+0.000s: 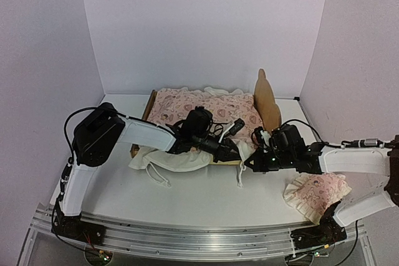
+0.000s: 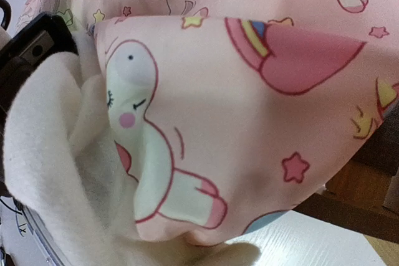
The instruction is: Set up the pet bed
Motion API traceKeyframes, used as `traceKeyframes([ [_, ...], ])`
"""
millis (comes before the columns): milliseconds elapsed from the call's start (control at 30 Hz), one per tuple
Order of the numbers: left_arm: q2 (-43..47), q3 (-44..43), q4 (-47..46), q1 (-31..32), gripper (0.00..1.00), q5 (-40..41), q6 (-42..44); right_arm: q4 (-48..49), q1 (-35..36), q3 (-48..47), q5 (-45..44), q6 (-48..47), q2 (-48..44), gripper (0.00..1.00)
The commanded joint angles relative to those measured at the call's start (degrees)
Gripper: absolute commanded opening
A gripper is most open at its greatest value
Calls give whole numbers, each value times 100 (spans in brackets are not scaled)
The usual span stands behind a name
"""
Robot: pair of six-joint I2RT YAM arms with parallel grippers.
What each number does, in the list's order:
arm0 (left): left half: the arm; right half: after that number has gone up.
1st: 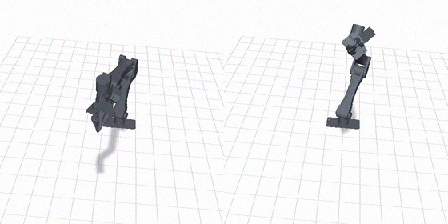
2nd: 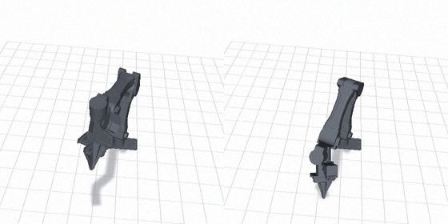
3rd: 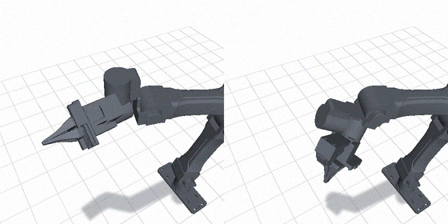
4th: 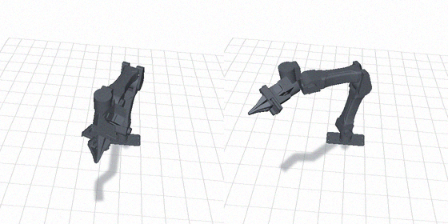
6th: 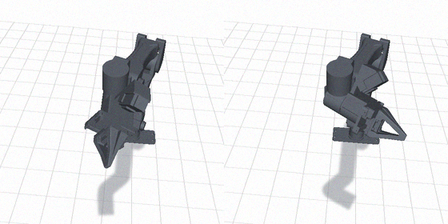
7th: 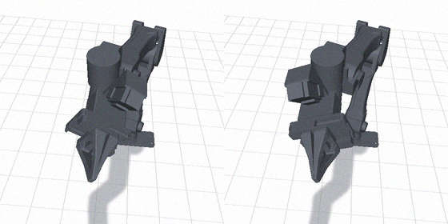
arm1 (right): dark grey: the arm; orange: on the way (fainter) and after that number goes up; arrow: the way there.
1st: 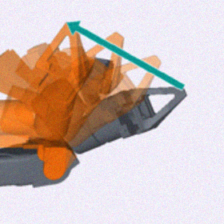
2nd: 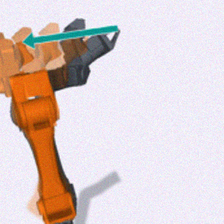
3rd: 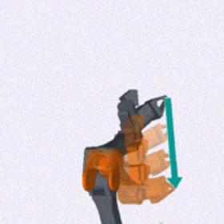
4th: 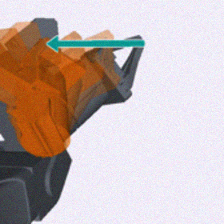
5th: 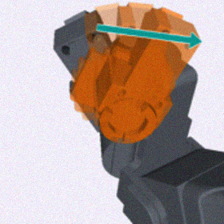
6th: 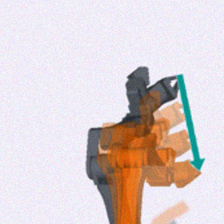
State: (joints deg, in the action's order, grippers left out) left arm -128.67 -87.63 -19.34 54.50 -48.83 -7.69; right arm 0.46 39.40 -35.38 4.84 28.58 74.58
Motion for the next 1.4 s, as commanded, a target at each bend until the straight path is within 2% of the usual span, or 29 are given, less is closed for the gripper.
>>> traceKeyframes([
  [0,-81,63,1004,103,0,-230,295,-38,-11,-241,188,-11,-90,0],
  [167,-60,-336,1232,174,0,-164,720,-38,-11,-294,434,-18,-50,0],
  [333,257,-377,1853,152,0,-69,1235,-38,-11,-227,474,62,-136,0],
  [500,278,-110,2507,122,0,-171,911,-38,-7,-210,610,128,-51,0],
  [667,858,1018,1608,344,0,-38,556,-38,-9,-221,691,162,72,0],
  [733,821,1115,1209,360,0,239,435,-38,-11,-271,760,122,137,0],
  [900,460,708,694,352,0,1021,762,-78,-10,-343,796,53,179,0],
  [1100,498,426,765,245,0,1183,1210,-312,-12,-241,731,78,20,0],
  [1367,303,313,652,167,0,1701,1348,-709,-8,-255,717,-51,-311,0],
])
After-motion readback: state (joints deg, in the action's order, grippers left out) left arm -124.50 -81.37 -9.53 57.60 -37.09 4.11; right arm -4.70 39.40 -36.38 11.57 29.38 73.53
